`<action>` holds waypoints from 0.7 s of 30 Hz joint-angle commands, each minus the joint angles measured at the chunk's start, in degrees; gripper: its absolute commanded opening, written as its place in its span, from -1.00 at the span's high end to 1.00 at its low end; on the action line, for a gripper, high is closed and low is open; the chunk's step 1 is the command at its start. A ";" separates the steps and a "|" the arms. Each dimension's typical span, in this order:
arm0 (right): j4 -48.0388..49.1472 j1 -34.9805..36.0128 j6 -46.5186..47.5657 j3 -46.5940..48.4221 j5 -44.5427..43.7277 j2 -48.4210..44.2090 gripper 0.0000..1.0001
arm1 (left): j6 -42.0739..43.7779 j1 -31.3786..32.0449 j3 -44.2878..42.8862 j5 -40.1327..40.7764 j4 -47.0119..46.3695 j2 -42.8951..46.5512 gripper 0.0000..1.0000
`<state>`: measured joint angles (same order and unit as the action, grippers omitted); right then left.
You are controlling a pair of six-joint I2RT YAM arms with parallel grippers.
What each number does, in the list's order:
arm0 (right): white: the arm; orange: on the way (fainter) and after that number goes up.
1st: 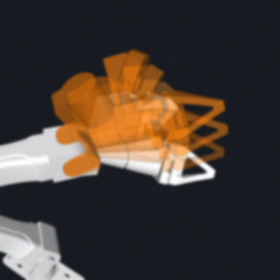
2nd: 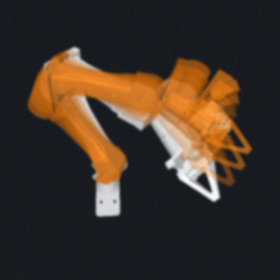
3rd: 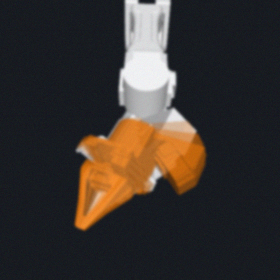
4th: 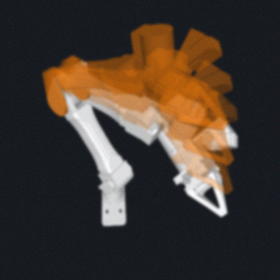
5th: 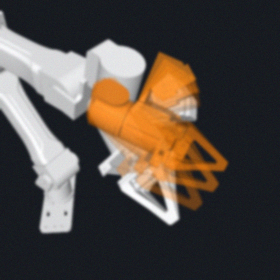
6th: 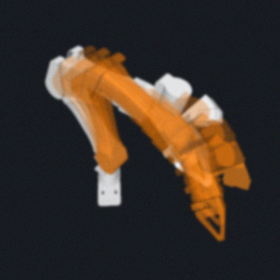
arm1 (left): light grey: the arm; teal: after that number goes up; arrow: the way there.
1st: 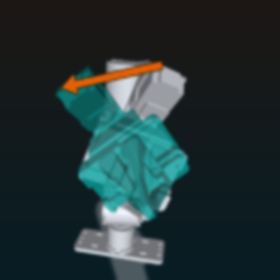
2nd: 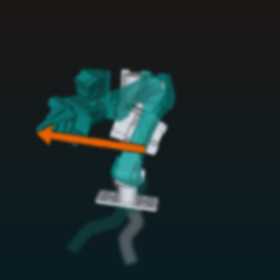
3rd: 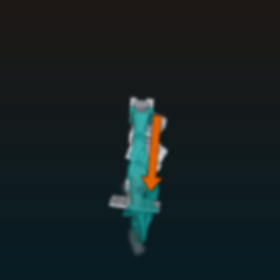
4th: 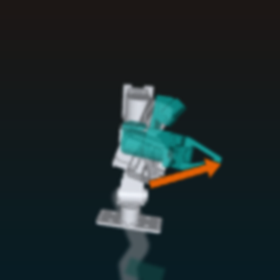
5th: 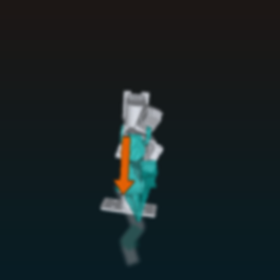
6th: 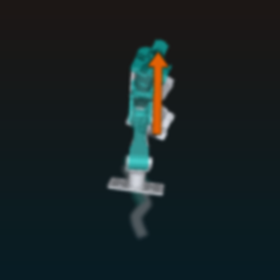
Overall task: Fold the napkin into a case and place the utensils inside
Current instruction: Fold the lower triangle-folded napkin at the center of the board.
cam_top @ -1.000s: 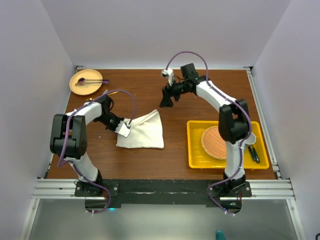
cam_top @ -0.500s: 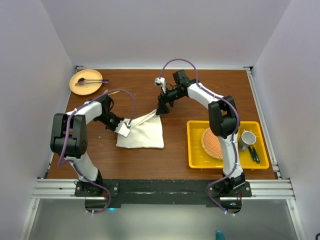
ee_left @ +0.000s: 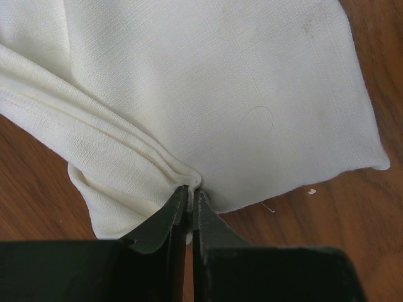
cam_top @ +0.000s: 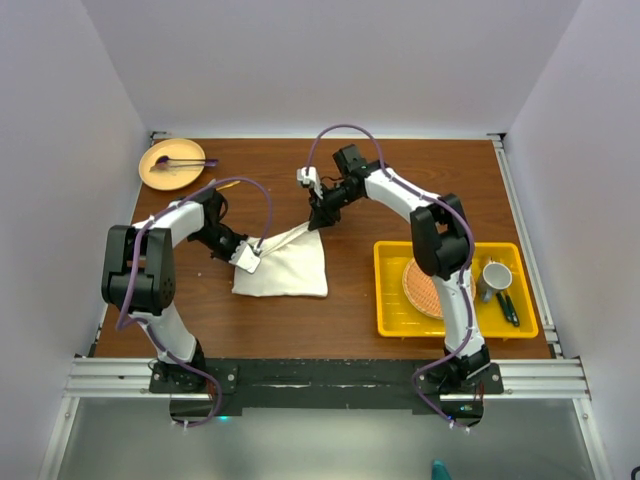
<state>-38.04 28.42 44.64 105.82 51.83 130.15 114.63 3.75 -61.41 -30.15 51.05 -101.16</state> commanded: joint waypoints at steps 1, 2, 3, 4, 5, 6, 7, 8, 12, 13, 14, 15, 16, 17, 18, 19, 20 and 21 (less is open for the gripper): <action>-0.10 1.02 4.31 -0.61 -1.56 -3.84 0.89 | 3.15 -0.94 0.41 4.84 4.32 -1.58 1.00; -0.36 0.93 4.49 -0.79 -1.47 -4.54 1.00 | 2.80 -1.02 0.32 4.75 4.59 -0.88 1.00; -0.54 0.93 4.58 -1.31 -1.65 -6.38 1.00 | 2.18 -1.28 0.24 4.66 4.76 -0.53 1.00; -0.80 1.02 5.45 -1.75 -1.91 -7.44 1.00 | 1.66 -1.46 -0.20 4.40 4.94 -0.09 1.00; -1.24 1.02 6.41 -2.37 -2.26 -8.50 1.00 | 1.04 -1.81 -0.73 3.44 5.29 0.61 1.00; -1.59 1.02 7.12 -3.85 -2.52 -10.68 1.00 | 0.17 -2.51 -1.17 3.00 6.42 0.79 1.00; -1.86 0.93 9.04 -4.65 -3.05 -11.57 1.00 | -0.02 -2.87 -2.30 2.65 7.04 1.05 1.00; -2.47 1.28 10.54 -5.53 -3.84 -12.63 1.00 | -0.37 -3.22 -2.66 1.77 7.83 1.41 1.00; -3.01 3.04 16.08 -12.19 -7.00 -16.50 1.00 | -1.42 -3.75 -2.67 0.53 8.63 3.51 1.00; -2.83 4.17 17.39 -13.26 -7.71 -17.55 1.00 | -1.60 -3.75 -2.23 0.45 8.72 4.39 1.00; -2.57 4.70 17.76 -15.36 -8.23 -17.91 1.00 | -1.69 -3.75 -1.96 0.18 8.89 4.57 1.00; -1.26 5.41 17.67 -16.42 -9.46 -18.35 1.00 | -2.21 -3.75 -1.70 0.01 9.07 4.75 1.00; -0.81 6.54 18.02 -17.22 -10.08 -18.79 1.00 | -2.39 -3.75 -1.61 0.01 9.16 5.10 1.00; -0.37 7.08 18.28 -18.88 -10.78 -18.96 1.00 | -2.83 -3.75 -1.52 0.01 9.42 5.27 1.00; 1.03 7.52 18.37 -19.77 -11.92 -19.23 1.00 | -2.83 -3.75 -1.17 0.01 9.60 5.45 1.00; 1.82 7.96 18.37 -20.65 -12.54 -19.49 1.00 | -2.83 -3.75 -0.82 0.01 9.51 6.06 1.00; 2.35 8.14 18.46 -22.13 -13.33 -19.67 1.00 | -2.83 -3.75 -0.38 0.09 9.25 6.42 1.00; 3.40 8.14 18.46 -22.76 -14.03 -19.49 1.00 | -2.83 -3.75 0.49 0.18 9.07 6.59 1.00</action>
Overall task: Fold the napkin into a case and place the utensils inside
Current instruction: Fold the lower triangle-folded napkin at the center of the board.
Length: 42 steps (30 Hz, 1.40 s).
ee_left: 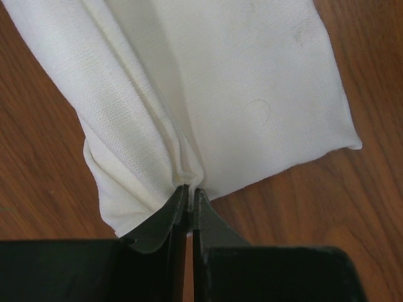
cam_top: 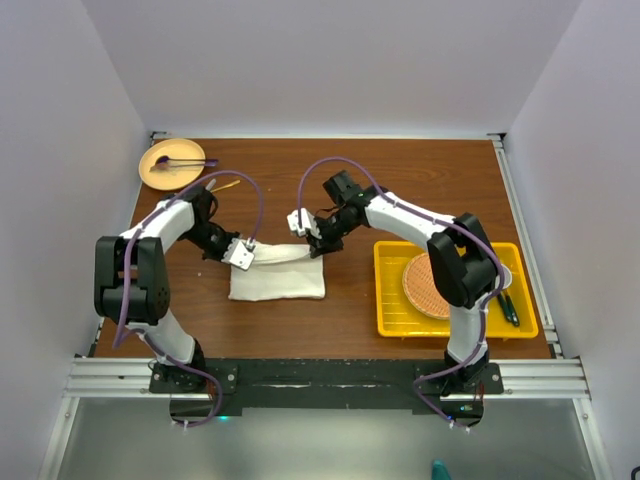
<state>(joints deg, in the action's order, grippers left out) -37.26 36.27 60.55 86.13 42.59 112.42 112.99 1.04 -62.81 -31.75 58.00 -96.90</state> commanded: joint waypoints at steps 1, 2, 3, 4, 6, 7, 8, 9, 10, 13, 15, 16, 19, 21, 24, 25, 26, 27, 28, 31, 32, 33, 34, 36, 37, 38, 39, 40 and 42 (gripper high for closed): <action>2.89 0.38 2.72 -3.59 -6.19 -1.51 1.00 | -1.11 -1.04 2.25 2.04 2.03 2.25 1.00; 2.89 0.38 2.99 -4.38 -6.90 -0.89 1.00 | -1.10 -1.04 2.60 2.39 1.86 2.24 1.00; 3.32 0.38 3.08 -4.82 -7.43 -0.63 1.00 | -1.28 -1.04 3.04 2.57 1.77 1.98 1.00; 3.76 0.29 3.51 -5.35 -8.65 -0.45 1.00 | -1.37 -1.04 3.30 2.92 1.51 1.46 1.00; 5.08 0.29 3.87 -6.85 -9.71 -0.19 1.00 | -1.98 -1.04 3.91 3.53 0.37 1.02 1.00; 5.70 0.29 3.78 -7.28 -9.89 -0.10 1.00 | -2.07 -1.04 4.27 3.80 -0.07 0.49 1.00; 6.14 0.38 3.69 -7.81 -10.68 -0.10 1.00 | -2.16 -1.04 4.44 4.06 -0.69 0.40 1.00; 6.75 0.47 3.43 -7.73 -10.94 0.16 1.00 | -2.42 -1.04 4.62 4.06 -1.04 0.14 1.00; 6.93 0.55 2.73 -7.47 -10.95 0.34 1.00 | -2.68 -1.04 4.54 3.97 -1.22 -0.39 1.00; 6.67 0.64 1.50 -5.89 -11.30 1.22 1.00 | -4.00 -1.04 3.40 3.01 -1.40 -1.35 1.00; 5.18 0.55 0.88 -4.13 -11.47 1.75 1.00 | -4.01 -1.04 2.52 2.04 -0.52 -1.36 1.00; 4.83 0.64 0.71 -3.78 -11.65 2.01 1.00 | -4.01 -1.04 2.25 1.69 -0.26 -1.18 1.00; 4.04 0.73 1.32 -2.99 -12.27 2.36 1.00 | -3.92 -1.04 1.11 -0.06 1.67 -0.83 0.99; 2.89 1.17 1.85 -2.28 -12.88 2.71 1.00 | -4.09 -1.04 0.05 -0.42 2.82 -0.83 0.95; 1.93 1.78 2.46 -1.49 -13.84 3.59 1.00 | -3.48 -1.04 -0.30 -0.86 4.84 -0.48 0.76; 1.75 1.87 2.72 -1.23 -14.02 3.86 1.00 | -3.56 -1.04 -0.30 -1.56 5.80 -0.22 0.69; 1.14 2.05 3.07 -1.05 -14.20 4.03 1.00 | -3.57 -1.04 -0.47 -2.17 6.42 -0.04 0.55; 0.87 2.31 3.77 -1.05 -14.90 4.21 1.00 | -3.91 -2.43 -0.74 -2.87 7.04 0.48 0.50; 0.69 2.40 4.13 -0.96 -15.08 4.30 1.00 | -5.48 -3.40 -1.09 -4.80 8.09 0.66 0.45; 0.43 2.84 5.27 -1.14 -16.04 4.38 1.00 | -11.27 -6.99 -4.07 -11.11 9.84 1.71 0.32; 0.52 3.01 5.45 -1.05 -16.31 4.47 1.00 | -13.21 -7.97 -5.73 -12.80 10.29 2.24 0.21; 0.43 3.28 5.63 -0.96 -16.48 4.65 1.00 | -15.93 -9.11 -6.44 -14.55 10.21 2.68 0.08; 0.25 3.28 5.89 -0.53 -16.66 4.82 1.00 | -23.35 -11.04 -7.06 -17.79 8.38 3.12 0.05; 0.17 3.37 5.80 -0.35 -16.75 5.00 1.00 | -29.29 -12.54 -7.25 -20.62 4.26 5.22 0.01; -0.10 3.28 5.80 -0.17 -16.75 5.09 1.00 | -38.71 -13.16 -5.33 -20.55 0.66 6.19 -0.02; -0.19 3.28 5.89 -0.08 -16.66 5.09 1.00 | -44.03 -13.17 -3.92 -20.11 -3.29 8.37 -0.04; -0.10 3.28 5.89 -0.08 -16.57 5.00 1.00 | -47.91 -13.25 -2.34 -19.59 -9.51 9.35 -0.04; 0.08 3.28 5.89 -0.34 -16.57 4.74 1.00 | -53.26 -13.17 -0.06 -19.58 -11.74 10.23 -0.04; 0.25 3.37 5.89 -0.43 -16.48 4.65 1.00 | -59.16 -13.08 1.63 -19.75 -16.75 11.03 -0.05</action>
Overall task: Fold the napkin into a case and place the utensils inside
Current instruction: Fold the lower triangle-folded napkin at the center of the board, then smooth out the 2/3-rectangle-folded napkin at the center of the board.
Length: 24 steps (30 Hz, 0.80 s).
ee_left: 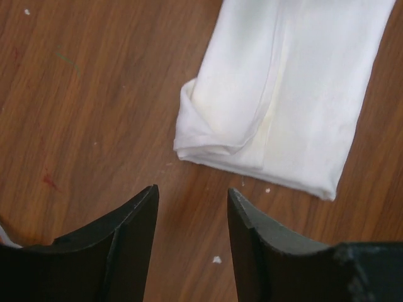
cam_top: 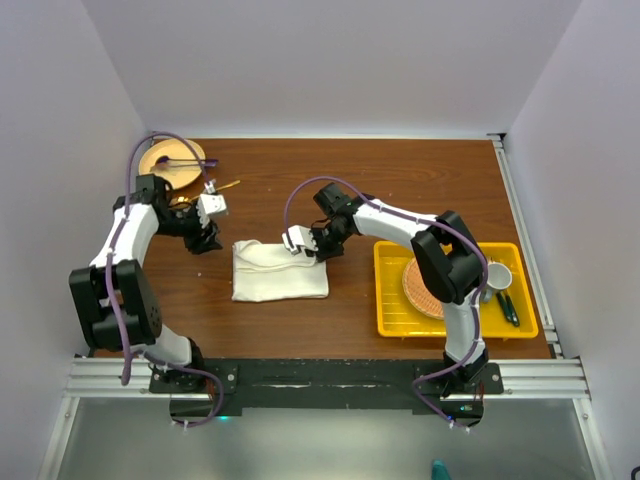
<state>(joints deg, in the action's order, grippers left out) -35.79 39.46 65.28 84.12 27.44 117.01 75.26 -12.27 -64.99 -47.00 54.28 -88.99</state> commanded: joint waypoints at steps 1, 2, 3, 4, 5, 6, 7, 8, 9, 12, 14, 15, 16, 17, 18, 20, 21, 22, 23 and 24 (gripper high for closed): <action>-1.39 0.18 1.26 1.58 -1.34 0.06 1.00 | -22.78 0.32 3.99 -4.85 -13.58 2.69 -0.05; -1.47 0.26 1.34 1.49 -1.51 0.15 1.00 | -23.75 0.41 3.65 -5.37 -13.85 1.29 -0.04; -1.47 0.26 1.35 1.23 -1.60 -0.11 1.00 | -26.54 0.76 3.21 -5.81 -14.55 0.58 -0.02; -1.39 0.26 1.43 1.14 -1.69 -0.20 1.00 | -28.57 1.02 2.33 -5.64 -15.51 -0.65 -0.01; -1.39 0.26 1.43 1.05 -1.60 -0.38 1.00 | -30.25 1.20 1.89 -5.64 -16.30 -1.27 -0.01; -1.21 0.18 1.35 0.88 -1.60 -0.47 1.00 | -33.48 1.98 1.28 -4.77 -18.31 -1.80 -0.01; -1.21 0.18 1.17 0.87 -1.51 -0.47 1.00 | -34.65 2.69 1.10 -3.72 -19.03 -2.41 -0.01; -1.12 0.18 1.08 0.87 -1.43 -0.47 1.00 | -34.92 3.48 0.83 -3.19 -19.30 -2.68 -0.01; -1.12 0.26 0.99 0.96 -1.43 -0.38 1.00 | -35.71 5.14 0.83 -2.05 -19.48 -2.85 -0.01; -1.30 0.18 0.64 1.40 -1.34 -0.29 1.00 | -38.60 7.52 1.09 -1.16 -19.65 -3.73 0.01; -1.39 0.26 0.38 1.58 -1.34 -0.29 1.00 | -39.58 8.49 1.44 -0.20 -19.39 -4.26 0.10; -1.30 0.26 0.38 1.58 -1.42 -0.29 1.00 | -39.75 9.19 1.97 0.42 -19.13 -4.35 0.12; -1.21 0.26 0.38 1.58 -1.43 -0.38 1.00 | -39.67 9.54 2.15 1.20 -18.86 -4.70 0.19; -1.21 0.26 0.29 1.58 -1.43 -0.38 1.00 | -39.41 9.90 2.24 2.17 -17.90 -5.05 0.23; -1.21 0.26 0.29 1.58 -1.43 -0.47 1.00 | -39.32 9.90 2.32 2.44 -17.46 -5.14 0.27; -1.21 0.26 0.38 1.58 -1.43 -0.47 1.00 | -39.32 9.90 2.59 3.67 -17.19 -4.88 0.33; -1.21 0.18 0.29 1.66 -1.34 -0.38 1.00 | -39.06 9.90 2.85 4.11 -17.02 -4.79 0.34; -1.30 0.26 0.29 1.75 -1.34 -0.38 1.00 | -39.05 9.99 3.03 4.46 -17.02 -4.35 0.34; -1.39 0.18 0.20 2.01 -1.34 -0.21 1.00 | -38.97 10.07 3.20 5.16 -16.93 -4.18 0.35; -1.65 0.26 0.20 2.28 -1.34 -0.12 1.00 | -38.88 9.99 3.38 5.43 -16.84 -4.17 0.36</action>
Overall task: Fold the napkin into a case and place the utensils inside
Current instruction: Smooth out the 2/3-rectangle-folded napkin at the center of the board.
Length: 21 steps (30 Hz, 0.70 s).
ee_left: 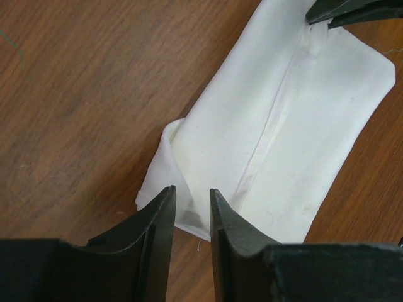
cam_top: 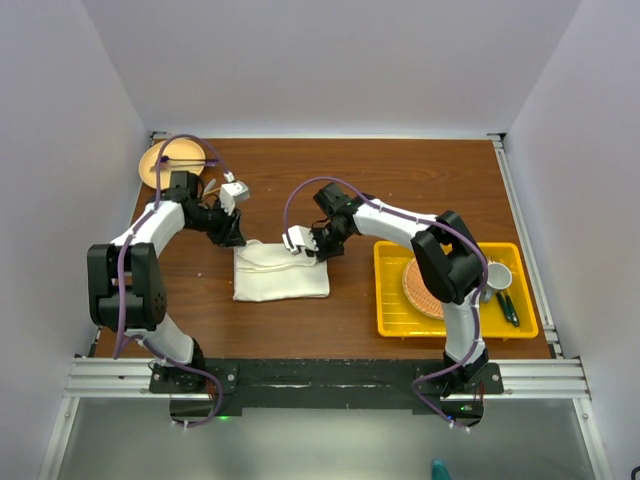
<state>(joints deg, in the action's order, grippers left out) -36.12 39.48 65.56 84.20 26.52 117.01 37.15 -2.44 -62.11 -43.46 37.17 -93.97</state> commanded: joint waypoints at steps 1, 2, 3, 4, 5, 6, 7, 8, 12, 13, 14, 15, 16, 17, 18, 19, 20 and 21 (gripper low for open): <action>-1.32 0.24 -0.17 2.37 -0.42 0.06 1.00 | -0.50 0.15 0.41 2.15 0.71 0.90 0.41; -1.32 0.24 -0.17 2.72 -0.42 0.15 1.00 | -0.23 0.33 0.41 2.24 1.67 0.81 0.43; -1.41 0.15 -0.17 2.81 -0.51 0.23 1.00 | 0.20 0.41 0.41 2.15 2.20 0.81 0.50; -1.50 0.24 -0.26 2.89 -0.59 0.32 1.00 | 0.56 0.50 0.41 2.07 2.90 0.90 0.52; -1.50 0.24 -0.17 2.90 -0.68 0.32 1.00 | 0.73 0.59 0.67 2.07 3.17 0.90 0.56; -1.50 0.33 -0.26 2.90 -0.60 0.41 1.00 | 1.00 0.68 0.67 1.98 3.61 0.72 0.63; -1.50 0.33 -0.26 2.98 -0.68 0.41 1.00 | 1.52 0.77 0.67 1.80 4.74 0.63 0.66; -1.67 0.33 -0.26 3.07 -0.68 0.50 1.00 | 2.14 0.77 0.84 1.89 5.28 0.46 0.68; -1.85 0.68 -0.26 3.16 -0.95 0.76 1.00 | 4.60 0.85 1.37 1.71 7.83 -0.24 0.93; -1.85 0.77 -0.26 3.16 -0.95 0.76 1.00 | 5.47 0.86 1.64 2.06 8.18 -0.33 0.97; -1.94 0.77 -0.26 3.16 -1.03 0.76 1.00 | 5.74 1.03 1.99 2.33 8.36 -0.59 1.00; -1.94 0.94 -0.26 3.16 -1.04 0.76 1.00 | 5.92 1.03 2.08 2.68 8.45 -1.29 1.00; -1.94 1.03 -0.17 3.25 -1.04 0.85 1.00 | 6.44 1.12 2.16 3.38 8.45 -1.82 1.00; -2.11 1.03 -0.26 3.25 -1.12 0.85 1.00 | 6.80 1.12 2.43 3.65 8.53 -2.61 1.00; -2.11 1.21 -0.26 3.33 -1.12 0.94 1.00 | 7.15 1.21 2.60 3.82 8.54 -2.97 1.00; -2.11 1.30 -0.26 3.42 -1.21 0.94 1.00 | 7.59 1.29 3.13 4.52 8.19 -3.23 1.00; -2.29 1.38 -0.17 3.60 -1.30 1.03 1.00 | 7.59 1.29 3.39 4.87 7.84 -3.58 1.00; -2.38 1.47 -0.26 3.69 -1.39 1.20 1.00 | 7.59 1.38 3.74 5.23 6.88 -3.76 1.00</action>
<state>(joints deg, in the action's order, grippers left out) -37.30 40.27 65.41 85.43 26.00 117.12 42.30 -1.61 -59.55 -39.55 44.45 -96.75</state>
